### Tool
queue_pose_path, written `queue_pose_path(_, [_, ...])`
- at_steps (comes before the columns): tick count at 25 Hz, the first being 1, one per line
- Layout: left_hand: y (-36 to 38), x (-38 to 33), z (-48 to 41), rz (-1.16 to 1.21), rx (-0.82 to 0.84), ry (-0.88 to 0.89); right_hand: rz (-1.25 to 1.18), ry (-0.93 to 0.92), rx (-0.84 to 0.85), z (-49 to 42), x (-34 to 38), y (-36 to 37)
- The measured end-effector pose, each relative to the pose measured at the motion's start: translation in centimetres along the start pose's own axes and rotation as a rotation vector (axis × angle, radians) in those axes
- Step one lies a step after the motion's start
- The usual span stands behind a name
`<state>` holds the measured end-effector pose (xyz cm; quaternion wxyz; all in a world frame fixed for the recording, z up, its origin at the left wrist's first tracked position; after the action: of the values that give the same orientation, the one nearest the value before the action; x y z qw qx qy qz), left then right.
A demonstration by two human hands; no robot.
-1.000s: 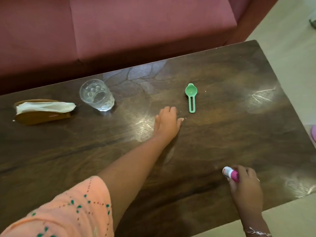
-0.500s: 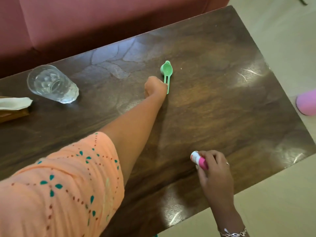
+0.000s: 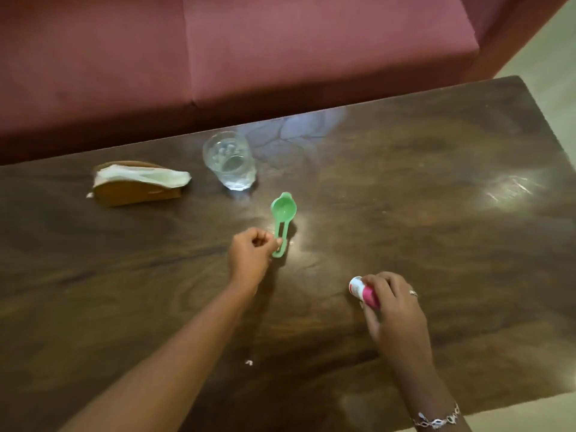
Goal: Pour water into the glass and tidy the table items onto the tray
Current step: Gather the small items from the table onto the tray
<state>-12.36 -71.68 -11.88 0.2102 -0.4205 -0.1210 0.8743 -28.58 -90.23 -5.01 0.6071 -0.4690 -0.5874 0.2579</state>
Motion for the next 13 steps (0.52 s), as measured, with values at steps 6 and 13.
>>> queue_pose_path(6, [-15.2, 6.8, 0.6, 0.088, -0.120, -0.053, -0.040, -0.228, 0.150, -4.1, 15.0, 5.7])
queue_pose_path(13, [-34.7, 14.4, 1.4, 0.256, -0.415, -0.090, -0.166, -0.421, 0.337, -7.7, 34.9, 15.8])
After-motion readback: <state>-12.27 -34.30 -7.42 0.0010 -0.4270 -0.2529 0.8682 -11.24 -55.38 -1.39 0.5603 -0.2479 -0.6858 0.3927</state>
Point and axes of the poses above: each hand's wrist, its own z-axis away from the middle knuckle, its own y-axis out of the palm, x = y × z, the point moved 9 cm from there along -z, towards the middle knuckle, and after that the axes turned 10 degrees about -y, right-handed, at the moved point
